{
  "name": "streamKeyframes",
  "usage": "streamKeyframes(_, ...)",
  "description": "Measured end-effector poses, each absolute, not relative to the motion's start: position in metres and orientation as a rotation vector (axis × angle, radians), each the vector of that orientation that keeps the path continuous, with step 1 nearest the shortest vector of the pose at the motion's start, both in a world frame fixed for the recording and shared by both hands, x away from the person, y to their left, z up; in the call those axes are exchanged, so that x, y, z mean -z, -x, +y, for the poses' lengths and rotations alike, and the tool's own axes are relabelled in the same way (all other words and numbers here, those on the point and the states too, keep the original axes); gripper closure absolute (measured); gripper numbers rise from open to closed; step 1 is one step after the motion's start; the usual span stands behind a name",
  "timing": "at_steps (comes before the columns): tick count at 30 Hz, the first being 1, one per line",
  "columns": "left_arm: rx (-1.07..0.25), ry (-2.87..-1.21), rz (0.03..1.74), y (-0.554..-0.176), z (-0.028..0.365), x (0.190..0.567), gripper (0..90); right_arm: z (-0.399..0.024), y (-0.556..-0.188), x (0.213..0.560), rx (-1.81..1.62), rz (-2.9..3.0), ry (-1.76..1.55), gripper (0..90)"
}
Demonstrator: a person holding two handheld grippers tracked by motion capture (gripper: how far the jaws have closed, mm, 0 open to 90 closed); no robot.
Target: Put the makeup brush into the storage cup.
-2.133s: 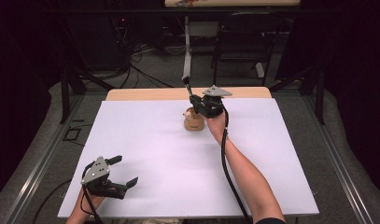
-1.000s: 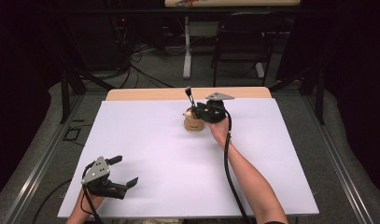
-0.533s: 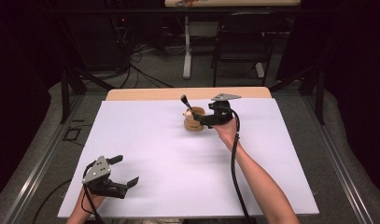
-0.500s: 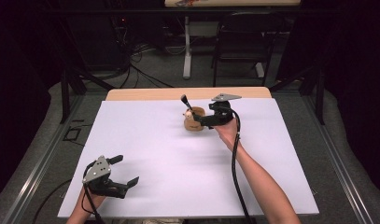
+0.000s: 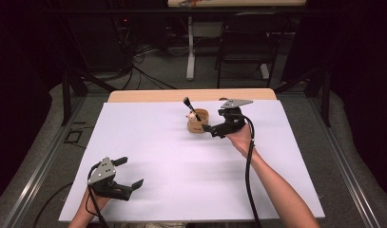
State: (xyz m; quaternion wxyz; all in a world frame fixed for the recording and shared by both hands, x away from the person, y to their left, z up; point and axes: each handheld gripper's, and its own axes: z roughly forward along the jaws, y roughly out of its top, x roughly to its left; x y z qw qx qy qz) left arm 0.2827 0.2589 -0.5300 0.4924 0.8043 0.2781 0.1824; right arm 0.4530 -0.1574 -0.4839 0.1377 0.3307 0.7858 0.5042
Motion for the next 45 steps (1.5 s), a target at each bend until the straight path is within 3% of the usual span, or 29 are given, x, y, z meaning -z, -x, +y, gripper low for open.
streamKeyframes(17,-0.449,-1.939,0.668,-0.277,0.259,0.528,0.2,-0.181,-0.400,0.466,-1.436,2.312,-0.807,0.0)
streamKeyframes(45,-0.451,-1.946,0.669,-0.277,0.258,0.528,0.2,-0.240,-0.336,0.489,-1.405,2.331,-0.738,0.0)
